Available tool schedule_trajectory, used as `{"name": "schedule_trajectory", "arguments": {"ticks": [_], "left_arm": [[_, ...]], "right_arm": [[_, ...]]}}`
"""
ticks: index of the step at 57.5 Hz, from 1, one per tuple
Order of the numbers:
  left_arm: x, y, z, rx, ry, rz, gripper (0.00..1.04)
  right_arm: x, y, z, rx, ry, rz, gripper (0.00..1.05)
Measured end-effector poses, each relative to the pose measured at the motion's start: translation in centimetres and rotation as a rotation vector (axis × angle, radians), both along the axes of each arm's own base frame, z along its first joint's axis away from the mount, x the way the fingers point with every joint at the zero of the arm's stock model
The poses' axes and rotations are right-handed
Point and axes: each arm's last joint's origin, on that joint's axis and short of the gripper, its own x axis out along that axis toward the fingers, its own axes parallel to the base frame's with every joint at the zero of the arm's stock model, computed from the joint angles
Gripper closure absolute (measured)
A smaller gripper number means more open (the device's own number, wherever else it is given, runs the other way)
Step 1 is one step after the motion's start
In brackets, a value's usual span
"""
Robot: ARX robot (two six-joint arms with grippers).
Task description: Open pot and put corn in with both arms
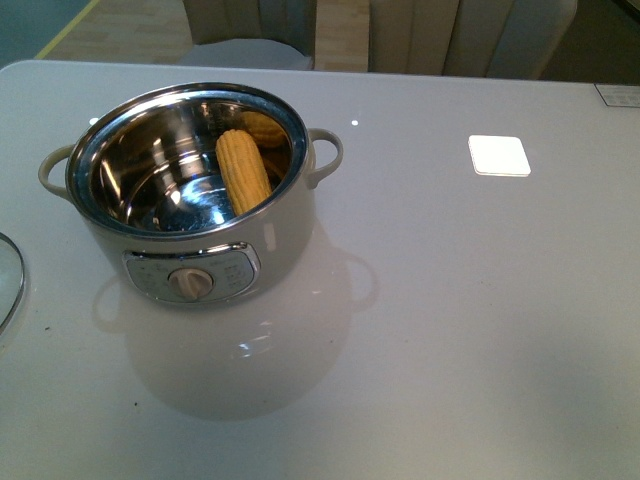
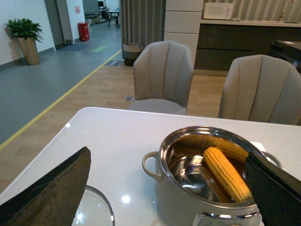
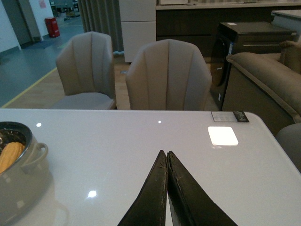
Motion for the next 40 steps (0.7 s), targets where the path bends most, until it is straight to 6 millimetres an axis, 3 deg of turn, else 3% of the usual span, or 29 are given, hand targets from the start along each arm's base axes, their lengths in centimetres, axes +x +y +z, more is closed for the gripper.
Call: {"name": "schedule_trajectory", "arguments": {"ticks": [40], "left_arm": [[0.0, 0.0, 0.0, 0.000, 0.000, 0.000, 0.07]], "right_arm": [[-2.0, 0.0, -0.3, 0.000, 0.007, 0.000, 1.03]]}}
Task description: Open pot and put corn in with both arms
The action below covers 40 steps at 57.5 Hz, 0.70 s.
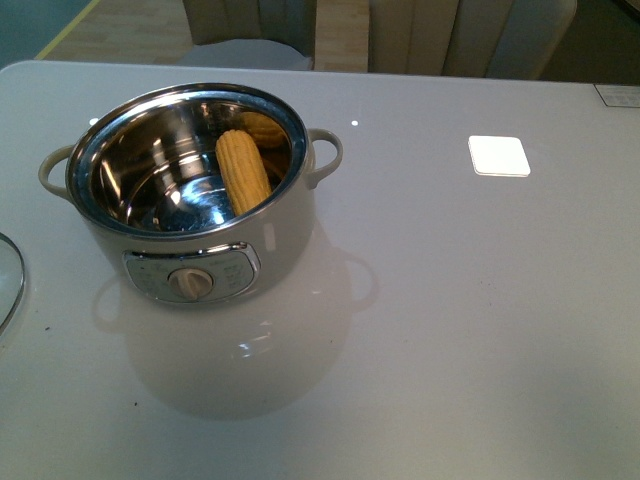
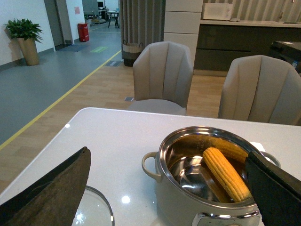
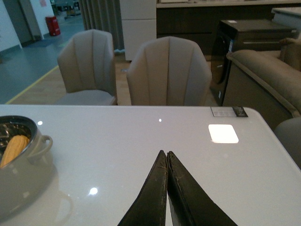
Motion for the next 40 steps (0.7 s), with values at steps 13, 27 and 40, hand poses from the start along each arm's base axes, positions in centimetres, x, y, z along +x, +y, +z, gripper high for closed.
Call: {"name": "schedule_trajectory", "arguments": {"ticks": [13, 27, 40], "left_arm": [[0.00, 0.00, 0.00, 0.000, 0.000, 0.000, 0.07], [0.00, 0.00, 0.00, 0.000, 0.000, 0.000, 0.07], [0.00, 0.00, 0.00, 0.000, 0.000, 0.000, 0.07]], "right_arm": [[-0.02, 0.00, 0.02, 0.000, -0.003, 0.000, 1.03], [-0.02, 0.00, 0.02, -0.002, -0.003, 0.000, 0.61], [-0.02, 0.00, 0.02, -0.002, -0.003, 0.000, 0.19]]}}
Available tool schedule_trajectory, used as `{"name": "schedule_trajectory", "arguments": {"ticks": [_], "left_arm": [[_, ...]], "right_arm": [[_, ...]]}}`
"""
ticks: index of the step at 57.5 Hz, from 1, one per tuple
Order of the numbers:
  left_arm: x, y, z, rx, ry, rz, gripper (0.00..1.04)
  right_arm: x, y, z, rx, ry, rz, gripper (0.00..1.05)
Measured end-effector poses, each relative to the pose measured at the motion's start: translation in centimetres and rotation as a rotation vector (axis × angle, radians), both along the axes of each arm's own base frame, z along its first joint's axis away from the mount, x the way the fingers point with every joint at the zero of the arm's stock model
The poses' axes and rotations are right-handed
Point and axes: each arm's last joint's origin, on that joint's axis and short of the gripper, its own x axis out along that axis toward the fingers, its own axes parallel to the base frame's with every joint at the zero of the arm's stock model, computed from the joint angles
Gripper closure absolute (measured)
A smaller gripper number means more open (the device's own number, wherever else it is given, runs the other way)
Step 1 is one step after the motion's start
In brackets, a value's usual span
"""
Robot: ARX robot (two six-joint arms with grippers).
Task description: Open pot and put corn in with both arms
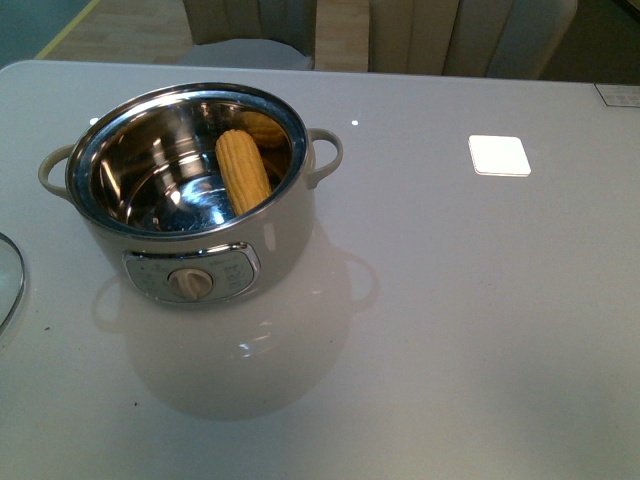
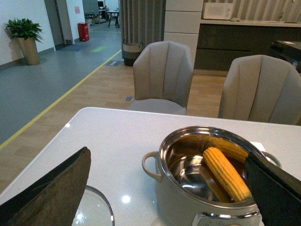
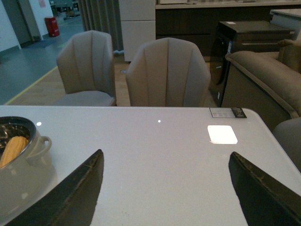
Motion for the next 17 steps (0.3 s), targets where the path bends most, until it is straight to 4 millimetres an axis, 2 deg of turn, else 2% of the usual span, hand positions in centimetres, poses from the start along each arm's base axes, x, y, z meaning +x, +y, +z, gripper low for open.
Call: {"name": "schedule_trajectory", "arguments": {"ticks": [5, 17], "left_arm": [[0.00, 0.00, 0.00, 0.000, 0.000, 0.000, 0.07], [0.00, 0.00, 0.00, 0.000, 0.000, 0.000, 0.07]], "right_arm": [[0.00, 0.00, 0.00, 0.000, 0.000, 0.000, 0.07], [0.00, 0.00, 0.00, 0.000, 0.000, 0.000, 0.09]]}}
